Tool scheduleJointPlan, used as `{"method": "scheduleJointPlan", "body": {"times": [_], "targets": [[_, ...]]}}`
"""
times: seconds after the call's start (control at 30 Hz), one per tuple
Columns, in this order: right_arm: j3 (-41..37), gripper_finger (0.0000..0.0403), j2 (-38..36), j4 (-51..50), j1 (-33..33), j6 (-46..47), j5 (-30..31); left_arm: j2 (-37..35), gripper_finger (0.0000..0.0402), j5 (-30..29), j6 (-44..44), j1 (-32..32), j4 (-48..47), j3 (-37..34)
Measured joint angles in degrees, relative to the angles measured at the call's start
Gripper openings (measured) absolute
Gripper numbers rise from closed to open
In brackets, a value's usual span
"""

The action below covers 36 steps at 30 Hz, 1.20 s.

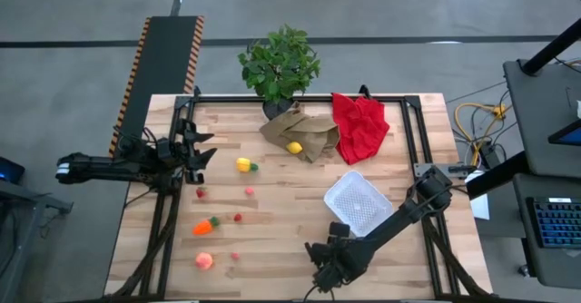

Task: Pick and placing Produce into tupperware
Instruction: Put the yellow corn into the white bin

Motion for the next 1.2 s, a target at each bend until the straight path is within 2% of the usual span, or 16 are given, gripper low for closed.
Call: {"method": "scheduleJointPlan", "body": {"times": [0.4, 0.7, 0.83, 1.07, 1.2], "targets": [[1.0, 0.0046, 0.1, -0.1, 0.0, -1.0, -1.5, -0.2, 0.0176, 0.0, 0.0, 0.0, 0.0, 0.0], [1.0, 0.0019, -1.7, -1.5, -0.2, -1.0, -0.9, -0.2, 0.0176, 0.0, 0.0, 0.0, 0.0, -0.1], [1.0, 0.0018, -4.9, -3.7, -0.5, 0.7, 4.7, -0.2, 0.0176, 0.0, 0.0, 0.0, 0.0, -0.1], [1.0, 0.0017, -15.6, -13.4, -0.5, 8.5, 20.2, -0.2, 0.0176, 0.0, 0.0, 0.0, 0.0, -0.1], [0.2, 0.0017, -22.3, -19.9, -0.5, 13.8, 24.9, -0.3, 0.0176, 0.0, 0.0, 0.0, 0.1, -0.1]]}}
